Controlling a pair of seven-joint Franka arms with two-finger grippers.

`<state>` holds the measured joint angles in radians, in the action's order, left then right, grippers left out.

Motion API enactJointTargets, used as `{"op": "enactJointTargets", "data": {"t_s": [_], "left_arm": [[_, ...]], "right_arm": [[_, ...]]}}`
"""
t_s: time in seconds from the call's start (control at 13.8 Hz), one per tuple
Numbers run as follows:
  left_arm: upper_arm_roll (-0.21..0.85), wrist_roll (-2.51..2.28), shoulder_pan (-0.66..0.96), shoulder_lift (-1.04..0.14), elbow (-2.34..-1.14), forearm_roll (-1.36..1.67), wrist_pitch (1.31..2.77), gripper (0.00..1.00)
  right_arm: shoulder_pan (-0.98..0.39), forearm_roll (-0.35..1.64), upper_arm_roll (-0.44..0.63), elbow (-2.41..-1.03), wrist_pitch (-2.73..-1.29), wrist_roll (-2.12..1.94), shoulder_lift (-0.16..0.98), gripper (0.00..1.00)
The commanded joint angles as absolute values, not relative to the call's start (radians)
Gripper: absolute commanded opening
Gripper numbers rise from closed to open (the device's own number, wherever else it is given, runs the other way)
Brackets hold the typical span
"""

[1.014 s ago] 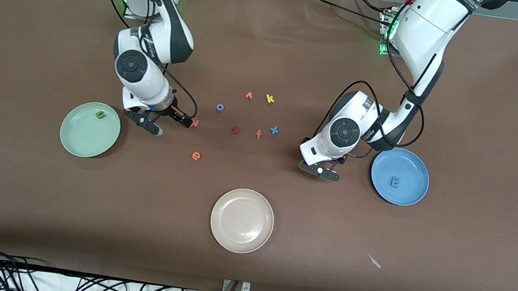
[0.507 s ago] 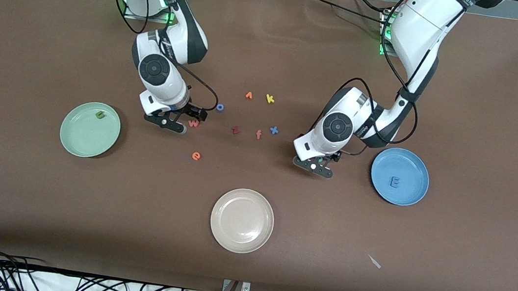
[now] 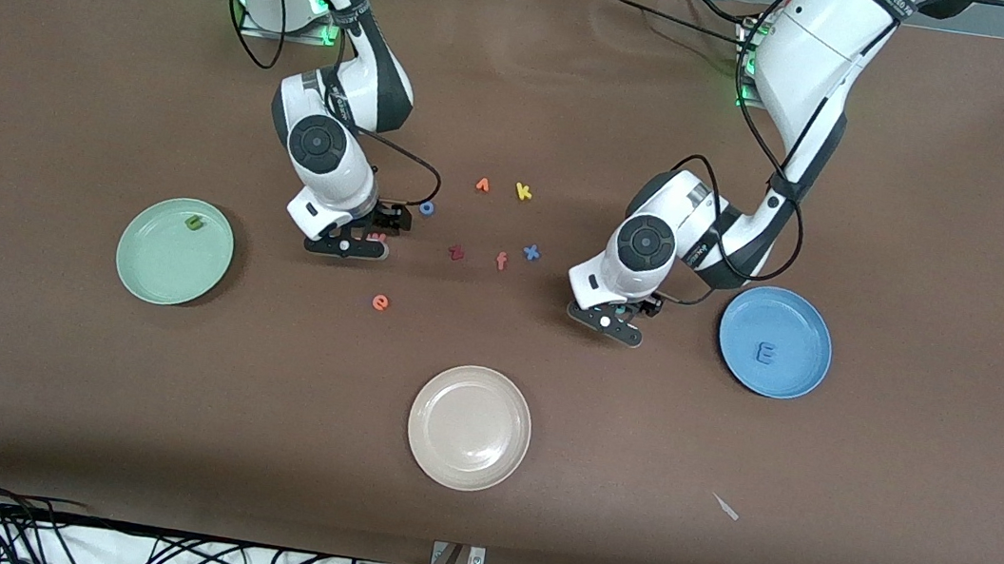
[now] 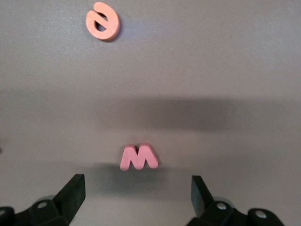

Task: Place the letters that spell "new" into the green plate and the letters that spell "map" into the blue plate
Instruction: 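Reach the left gripper to the teal b while the right gripper reaches the M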

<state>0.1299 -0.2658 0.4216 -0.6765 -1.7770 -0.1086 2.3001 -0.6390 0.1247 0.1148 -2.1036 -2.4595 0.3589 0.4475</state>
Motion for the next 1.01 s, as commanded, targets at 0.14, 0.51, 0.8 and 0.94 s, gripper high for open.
{"op": "enactJointTargets", "data": {"t_s": [0.14,0.51,0.8,0.94], "left_arm": [[0.121,-0.27,0.425,-0.675,-1.781,-0.138,2.298,0.21],[0.114,-0.259,0.413,-0.654,-1.772,-0.138,2.284,0.0],[0.112,-0.249,0.371,-0.62,-1.678,-0.14,2.079,0.0],[0.117,-0.081,0.274,-0.58,-1.684,-0.14,2.034,0.01]], "right_arm": [[-0.635,0.121,0.115,-2.072,-2.491,0.313,0.503,0.92],[-0.635,0.129,0.115,-2.072,-2.493,0.318,0.506,0.75],[-0.635,0.136,0.115,-2.068,-2.493,0.318,0.509,0.62],[-0.635,0.137,0.115,-2.06,-2.493,0.319,0.512,0.62]]}}
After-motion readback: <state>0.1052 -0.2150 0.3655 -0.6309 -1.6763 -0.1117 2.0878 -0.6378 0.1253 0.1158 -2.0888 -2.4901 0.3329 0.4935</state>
